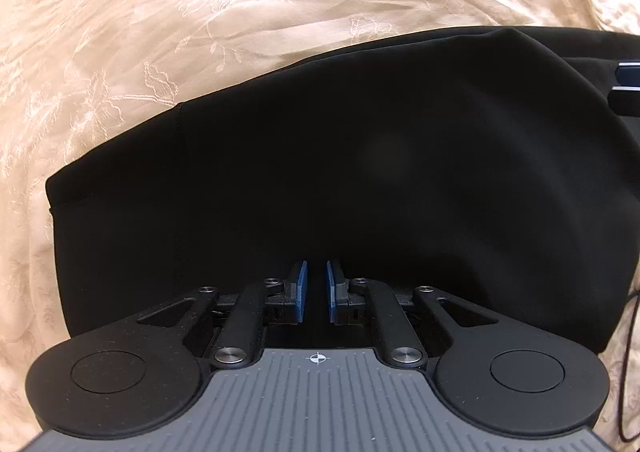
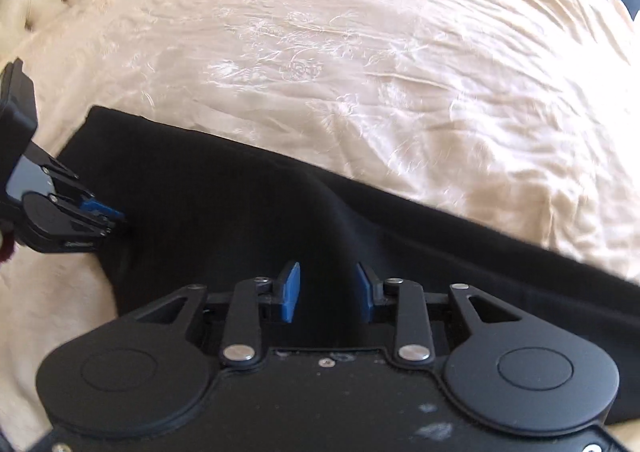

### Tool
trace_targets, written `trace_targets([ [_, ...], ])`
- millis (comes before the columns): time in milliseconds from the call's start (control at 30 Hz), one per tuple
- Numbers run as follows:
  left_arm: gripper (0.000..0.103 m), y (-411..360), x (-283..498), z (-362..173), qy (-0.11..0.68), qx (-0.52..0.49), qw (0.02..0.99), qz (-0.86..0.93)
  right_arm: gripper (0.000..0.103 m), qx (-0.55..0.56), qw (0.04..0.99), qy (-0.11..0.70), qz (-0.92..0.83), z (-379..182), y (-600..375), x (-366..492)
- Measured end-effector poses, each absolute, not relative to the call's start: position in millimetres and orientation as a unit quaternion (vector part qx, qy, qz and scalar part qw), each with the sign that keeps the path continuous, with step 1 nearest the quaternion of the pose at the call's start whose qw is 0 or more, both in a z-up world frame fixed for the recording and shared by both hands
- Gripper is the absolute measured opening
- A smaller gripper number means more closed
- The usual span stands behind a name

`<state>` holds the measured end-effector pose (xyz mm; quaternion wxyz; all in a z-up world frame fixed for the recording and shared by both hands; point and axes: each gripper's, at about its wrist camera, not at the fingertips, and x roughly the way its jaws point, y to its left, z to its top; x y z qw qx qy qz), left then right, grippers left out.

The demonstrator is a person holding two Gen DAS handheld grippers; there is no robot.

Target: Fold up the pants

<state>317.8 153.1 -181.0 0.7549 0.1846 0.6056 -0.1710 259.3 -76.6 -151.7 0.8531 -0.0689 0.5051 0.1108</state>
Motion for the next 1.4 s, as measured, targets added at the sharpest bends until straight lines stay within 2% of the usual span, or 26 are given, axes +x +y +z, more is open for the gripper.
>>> trace_targets([
  [167, 0.011, 164, 323, -179, 0.618, 0.137, 0.757, -0.162, 0.035, -0.165, 0.838, 0.503, 0.130, -167, -114, 296],
  [367, 0.011, 159, 310, -179, 0.608, 0.153, 0.763, -0.156, 0.036, -0.248, 0.775, 0.544, 0.205, -196, -140, 315],
  [467, 0.011, 158, 313, -178, 0.610, 0.153, 0.764, -0.148, 0.040, -0.250, 0.764, 0.547, 0.234, -205, -146, 318],
  [600, 0.011, 160, 314, -177, 0.610, 0.145, 0.766, -0.142, 0.040, -0.206, 0.754, 0.574, 0.243, -212, -158, 329],
  [633, 0.011, 161, 315, -176, 0.610, 0.143, 0.767, -0.142, 0.039, -0.191, 0.753, 0.580, 0.243, -212, -162, 331],
  [667, 0.011, 162, 316, -175, 0.609, 0.142, 0.767, -0.141, 0.033, -0.177, 0.753, 0.586, 0.242, -211, -165, 333],
  [700, 0.011, 162, 317, -175, 0.609, 0.141, 0.768, -0.141, 0.011, -0.164, 0.752, 0.591, 0.243, -210, -168, 333],
  [733, 0.011, 163, 316, -175, 0.608, 0.140, 0.768, -0.141, 0.004, -0.162, 0.750, 0.594, 0.243, -209, -169, 333],
  [833, 0.011, 166, 316, -173, 0.606, 0.137, 0.771, -0.141, 0.002, -0.201, 0.757, 0.568, 0.253, -196, -164, 322],
  [1000, 0.011, 171, 312, -171, 0.599, 0.136, 0.775, -0.144, 0.002, -0.227, 0.797, 0.522, 0.200, -172, -170, 328],
  [1233, 0.011, 177, 319, -158, 0.578, 0.154, 0.789, -0.138, 0.004, -0.239, 0.781, 0.548, 0.181, -213, -159, 338],
  [1333, 0.011, 186, 332, -159, 0.568, 0.167, 0.795, -0.129, 0.010, -0.227, 0.794, 0.543, 0.154, -212, -160, 339],
  [1367, 0.011, 189, 338, -162, 0.568, 0.174, 0.795, -0.123, 0.021, -0.225, 0.799, 0.540, 0.141, -210, -160, 340],
  [1400, 0.011, 193, 345, -166, 0.567, 0.178, 0.795, -0.121, 0.024, -0.220, 0.806, 0.534, 0.126, -204, -160, 339],
])
